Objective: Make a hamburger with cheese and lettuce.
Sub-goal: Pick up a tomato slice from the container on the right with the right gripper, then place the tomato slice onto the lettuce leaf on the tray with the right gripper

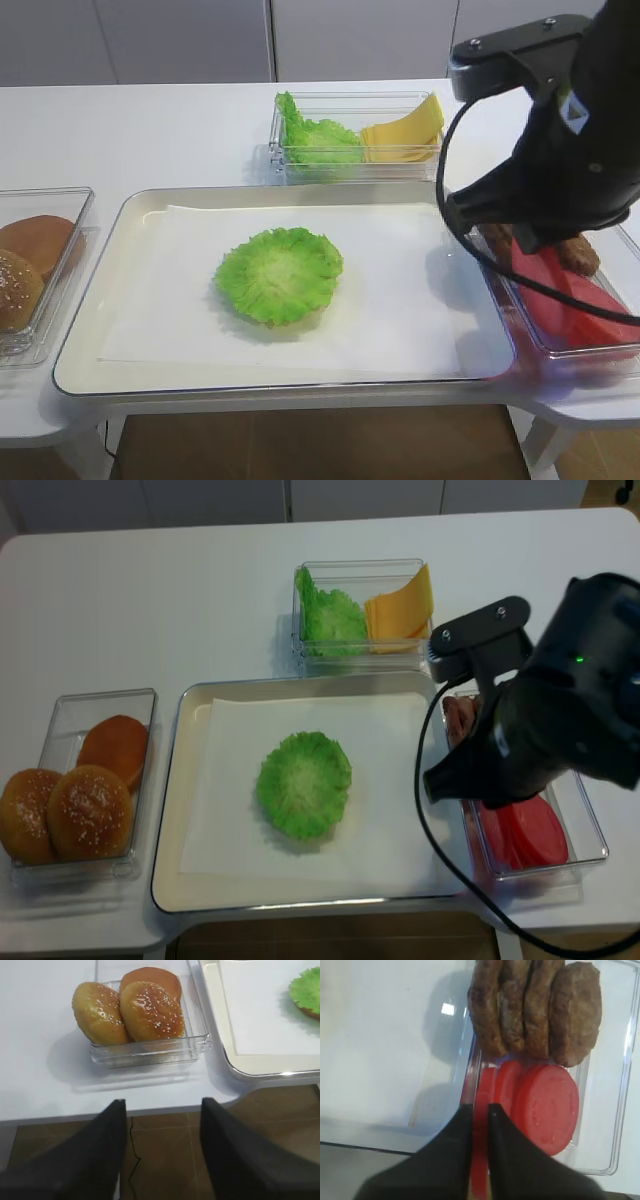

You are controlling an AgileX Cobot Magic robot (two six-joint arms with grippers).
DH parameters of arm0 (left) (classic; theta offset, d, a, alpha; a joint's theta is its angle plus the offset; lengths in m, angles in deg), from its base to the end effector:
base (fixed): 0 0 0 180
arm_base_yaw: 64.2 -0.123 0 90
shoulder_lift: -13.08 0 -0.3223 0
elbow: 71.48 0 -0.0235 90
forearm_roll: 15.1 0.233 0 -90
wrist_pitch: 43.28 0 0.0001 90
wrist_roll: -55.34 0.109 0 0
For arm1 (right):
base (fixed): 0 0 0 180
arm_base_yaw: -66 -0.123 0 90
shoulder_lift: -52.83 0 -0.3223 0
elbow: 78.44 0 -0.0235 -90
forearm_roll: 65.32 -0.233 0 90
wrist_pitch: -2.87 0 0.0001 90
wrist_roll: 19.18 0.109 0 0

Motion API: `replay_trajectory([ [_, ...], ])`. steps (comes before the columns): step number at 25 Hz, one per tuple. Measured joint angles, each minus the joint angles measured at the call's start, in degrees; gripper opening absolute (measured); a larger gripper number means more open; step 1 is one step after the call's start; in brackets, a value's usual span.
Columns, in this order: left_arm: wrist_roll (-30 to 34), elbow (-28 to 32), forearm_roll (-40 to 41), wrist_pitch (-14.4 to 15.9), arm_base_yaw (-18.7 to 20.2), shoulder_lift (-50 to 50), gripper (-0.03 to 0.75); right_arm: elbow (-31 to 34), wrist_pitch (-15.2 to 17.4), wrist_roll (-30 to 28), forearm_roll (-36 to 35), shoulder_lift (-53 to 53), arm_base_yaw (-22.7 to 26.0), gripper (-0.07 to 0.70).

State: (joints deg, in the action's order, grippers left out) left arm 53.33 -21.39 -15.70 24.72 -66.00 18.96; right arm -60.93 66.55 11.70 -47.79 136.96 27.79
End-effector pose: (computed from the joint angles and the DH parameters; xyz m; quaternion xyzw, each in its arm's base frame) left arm -0.0503 -0.0026 0.2449 -0.0288 0.8823 -0.0061 0.4697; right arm 0.1977 0.1182 0.3186 -0.1121 0.9751 -0.0471 0.1857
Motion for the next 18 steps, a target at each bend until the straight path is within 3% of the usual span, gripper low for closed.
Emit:
replay_trajectory([
  [4, 0.0, 0.0, 0.0, 0.0, 0.0, 0.0, 0.358, -1.77, 2.09, -0.26, -0.4, -2.11, 0.0, 0.055],
  [8, 0.0, 0.0, 0.0, 0.0, 0.0, 0.0, 0.358, -7.77, 4.85, -1.5, -0.4, -2.46, 0.0, 0.054],
  [15, 0.0, 0.0, 0.0, 0.0, 0.0, 0.0, 0.358, -16.95, 6.33, -4.27, -1.08, -0.7, -0.08, 0.054],
  [18, 0.0, 0.0, 0.0, 0.0, 0.0, 0.0, 0.358, -19.56, 6.56, -4.78, 1.45, 2.32, -2.74, 0.054],
])
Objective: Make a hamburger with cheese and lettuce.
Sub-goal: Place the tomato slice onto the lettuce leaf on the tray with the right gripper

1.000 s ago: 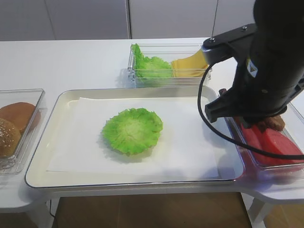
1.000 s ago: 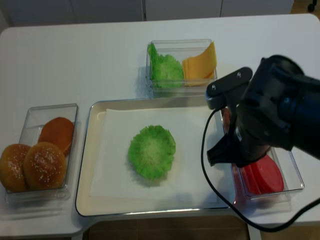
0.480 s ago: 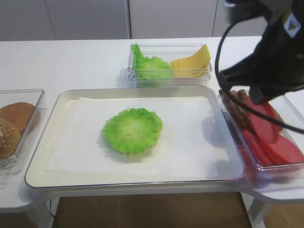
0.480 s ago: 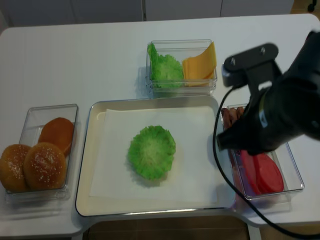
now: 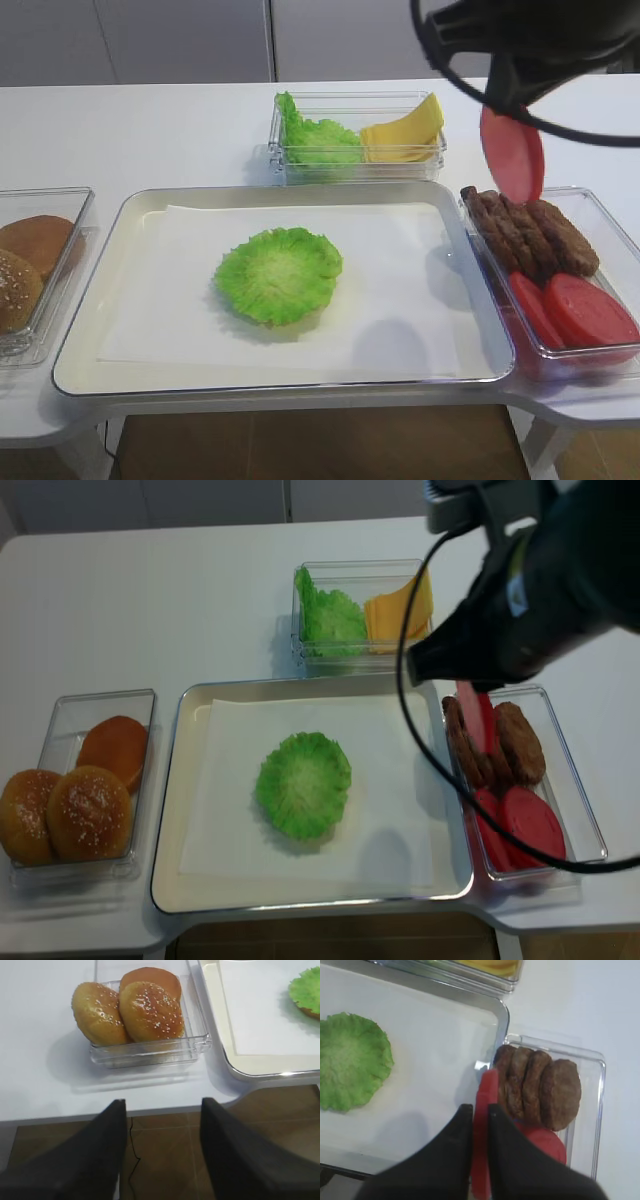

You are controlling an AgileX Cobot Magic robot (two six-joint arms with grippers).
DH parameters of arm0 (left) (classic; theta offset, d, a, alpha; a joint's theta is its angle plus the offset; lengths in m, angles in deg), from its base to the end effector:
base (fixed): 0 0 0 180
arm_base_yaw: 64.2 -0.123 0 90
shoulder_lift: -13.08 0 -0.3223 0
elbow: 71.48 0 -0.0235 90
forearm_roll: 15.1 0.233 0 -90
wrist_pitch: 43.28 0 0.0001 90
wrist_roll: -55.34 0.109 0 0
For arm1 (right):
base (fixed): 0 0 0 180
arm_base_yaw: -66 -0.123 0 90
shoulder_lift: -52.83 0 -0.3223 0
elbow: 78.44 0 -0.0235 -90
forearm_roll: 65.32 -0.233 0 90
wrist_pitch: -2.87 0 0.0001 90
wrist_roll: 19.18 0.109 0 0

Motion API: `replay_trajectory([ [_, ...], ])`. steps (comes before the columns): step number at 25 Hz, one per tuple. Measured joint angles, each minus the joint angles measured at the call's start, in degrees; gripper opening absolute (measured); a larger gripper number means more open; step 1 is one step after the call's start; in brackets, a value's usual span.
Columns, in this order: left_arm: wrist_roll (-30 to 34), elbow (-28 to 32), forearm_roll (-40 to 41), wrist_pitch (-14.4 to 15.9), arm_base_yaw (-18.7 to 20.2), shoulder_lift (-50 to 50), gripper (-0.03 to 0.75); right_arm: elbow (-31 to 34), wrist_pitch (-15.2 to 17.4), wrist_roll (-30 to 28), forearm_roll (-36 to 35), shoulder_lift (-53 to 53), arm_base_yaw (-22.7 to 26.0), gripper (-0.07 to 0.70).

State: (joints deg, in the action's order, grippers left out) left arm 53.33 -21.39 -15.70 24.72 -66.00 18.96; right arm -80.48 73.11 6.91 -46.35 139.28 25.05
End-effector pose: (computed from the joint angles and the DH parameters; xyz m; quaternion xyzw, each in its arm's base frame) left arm -0.0503 -0.0026 0.2449 -0.0288 0.8823 -0.0061 0.4697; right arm 0.2150 0.1424 0.3978 -0.1446 0.9516 -0.0168 0.2707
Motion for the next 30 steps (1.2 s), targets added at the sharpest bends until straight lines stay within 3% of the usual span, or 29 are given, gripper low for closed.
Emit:
replay_trajectory([
  [5, 0.0, 0.0, 0.0, 0.0, 0.0, 0.0, 0.358, -3.46, 0.24, 0.19, 2.84, 6.71, -6.05, 0.053],
  [12, 0.0, 0.0, 0.0, 0.0, 0.0, 0.0, 0.358, -10.68, -1.22, -0.44, 4.09, 16.97, -10.17, 0.053],
  [20, 0.0, 0.0, 0.0, 0.0, 0.0, 0.0, 0.358, -18.74, -1.85, -4.08, 5.21, 27.15, -11.48, 0.052],
  [30, 0.0, 0.0, 0.0, 0.0, 0.0, 0.0, 0.358, -19.27, -1.5, -5.36, 4.87, 30.49, -11.48, 0.052],
])
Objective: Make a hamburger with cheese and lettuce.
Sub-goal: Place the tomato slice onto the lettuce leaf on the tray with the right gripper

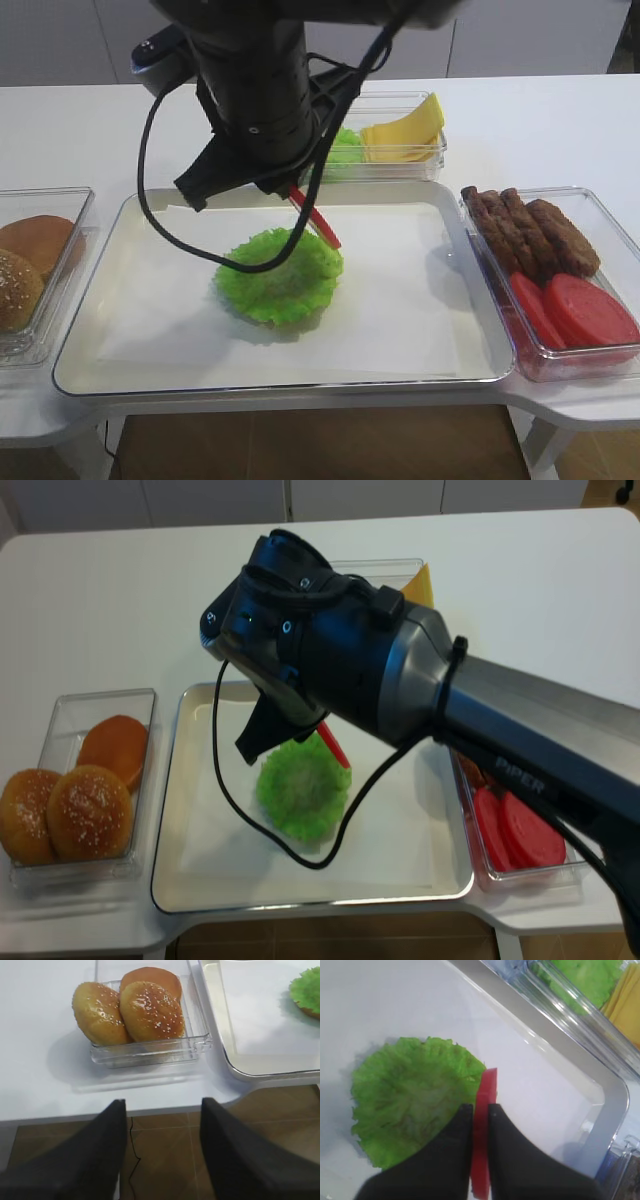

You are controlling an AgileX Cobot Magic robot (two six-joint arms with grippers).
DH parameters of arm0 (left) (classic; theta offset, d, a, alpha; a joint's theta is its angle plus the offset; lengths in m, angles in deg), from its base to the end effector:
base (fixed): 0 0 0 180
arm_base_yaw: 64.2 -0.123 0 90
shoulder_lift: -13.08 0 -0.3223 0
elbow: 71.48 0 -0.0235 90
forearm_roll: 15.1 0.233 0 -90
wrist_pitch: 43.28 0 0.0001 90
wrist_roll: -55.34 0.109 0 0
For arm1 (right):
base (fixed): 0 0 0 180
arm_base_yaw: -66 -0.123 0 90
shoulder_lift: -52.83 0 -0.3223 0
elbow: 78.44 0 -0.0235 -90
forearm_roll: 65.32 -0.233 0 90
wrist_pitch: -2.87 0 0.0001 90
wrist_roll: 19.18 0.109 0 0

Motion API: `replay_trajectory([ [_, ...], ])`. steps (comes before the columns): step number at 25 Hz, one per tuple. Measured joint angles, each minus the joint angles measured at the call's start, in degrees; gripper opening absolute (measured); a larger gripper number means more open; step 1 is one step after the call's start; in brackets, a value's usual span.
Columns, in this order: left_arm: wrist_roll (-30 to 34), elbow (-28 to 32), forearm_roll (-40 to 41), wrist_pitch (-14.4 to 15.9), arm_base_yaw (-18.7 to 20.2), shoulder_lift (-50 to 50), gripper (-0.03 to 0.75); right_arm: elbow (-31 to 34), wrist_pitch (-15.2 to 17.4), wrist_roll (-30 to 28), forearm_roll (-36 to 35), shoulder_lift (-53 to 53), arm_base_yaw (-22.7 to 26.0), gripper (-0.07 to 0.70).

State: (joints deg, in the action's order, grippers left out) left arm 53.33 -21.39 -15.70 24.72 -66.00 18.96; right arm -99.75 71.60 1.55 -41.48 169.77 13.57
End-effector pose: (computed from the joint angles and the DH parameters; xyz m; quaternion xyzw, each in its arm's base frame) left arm -0.0503 -0.0026 0.2449 -0.0288 0.8823 -0.0061 0.4697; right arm 0.2827 0.3002 0.3145 -0.3110 0.9194 -0.0820 0.2266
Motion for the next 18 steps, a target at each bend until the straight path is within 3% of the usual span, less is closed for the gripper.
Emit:
replay_trajectory([
  [18, 0.0, 0.0, 0.0, 0.0, 0.0, 0.0, 0.358, -0.13, -1.65, -0.22, -0.5, 2.73, 0.0, 0.051],
])
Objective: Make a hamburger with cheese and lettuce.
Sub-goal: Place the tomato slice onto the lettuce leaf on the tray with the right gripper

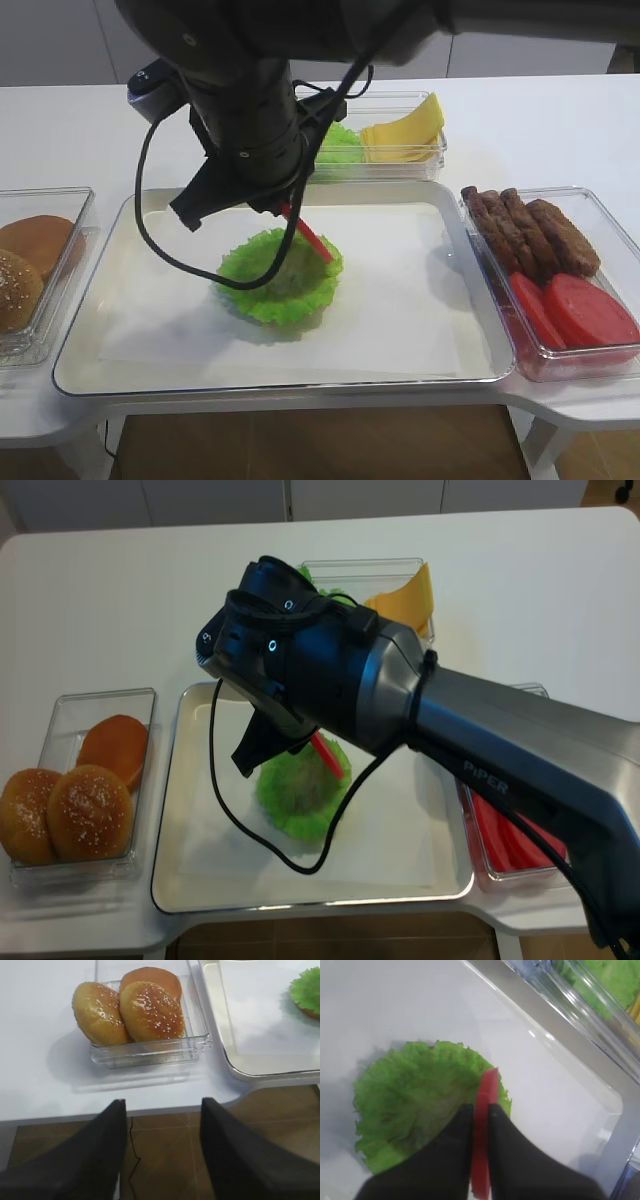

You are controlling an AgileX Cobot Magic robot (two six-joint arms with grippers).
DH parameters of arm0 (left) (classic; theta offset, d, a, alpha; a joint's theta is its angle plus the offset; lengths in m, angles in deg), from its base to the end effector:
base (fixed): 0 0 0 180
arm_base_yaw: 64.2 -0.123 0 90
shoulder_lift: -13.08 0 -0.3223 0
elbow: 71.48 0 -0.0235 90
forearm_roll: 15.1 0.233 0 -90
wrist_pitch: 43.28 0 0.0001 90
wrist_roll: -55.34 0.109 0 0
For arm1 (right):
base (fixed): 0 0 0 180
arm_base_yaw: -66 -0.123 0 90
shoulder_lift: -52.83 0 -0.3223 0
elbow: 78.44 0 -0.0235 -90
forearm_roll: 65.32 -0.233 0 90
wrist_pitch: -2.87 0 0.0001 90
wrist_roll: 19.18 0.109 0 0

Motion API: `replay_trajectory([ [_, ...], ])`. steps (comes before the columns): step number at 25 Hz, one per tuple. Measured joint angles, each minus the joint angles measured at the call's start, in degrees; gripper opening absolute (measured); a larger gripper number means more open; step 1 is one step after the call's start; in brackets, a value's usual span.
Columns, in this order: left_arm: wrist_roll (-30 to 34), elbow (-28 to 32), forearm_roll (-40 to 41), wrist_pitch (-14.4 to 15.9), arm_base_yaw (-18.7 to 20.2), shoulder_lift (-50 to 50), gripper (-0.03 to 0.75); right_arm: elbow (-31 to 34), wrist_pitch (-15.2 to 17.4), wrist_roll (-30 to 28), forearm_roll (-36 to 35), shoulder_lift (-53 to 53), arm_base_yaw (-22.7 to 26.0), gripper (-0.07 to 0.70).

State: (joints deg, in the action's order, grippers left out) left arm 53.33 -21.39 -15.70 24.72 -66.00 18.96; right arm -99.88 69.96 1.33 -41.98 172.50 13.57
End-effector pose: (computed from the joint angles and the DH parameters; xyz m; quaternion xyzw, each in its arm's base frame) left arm -0.0503 -0.0026 0.2449 -0.0288 0.8823 -0.0061 0.4697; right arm 0.2890 0.3104 0.2956 -0.3193 0.9189 -0.0823 0.2164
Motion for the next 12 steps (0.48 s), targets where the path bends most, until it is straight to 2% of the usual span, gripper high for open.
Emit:
replay_trajectory([
  [12, 0.0, 0.0, 0.0, 0.0, 0.0, 0.0, 0.358, -0.04, -0.2, 0.0, -0.72, 0.03, 0.0, 0.062],
])
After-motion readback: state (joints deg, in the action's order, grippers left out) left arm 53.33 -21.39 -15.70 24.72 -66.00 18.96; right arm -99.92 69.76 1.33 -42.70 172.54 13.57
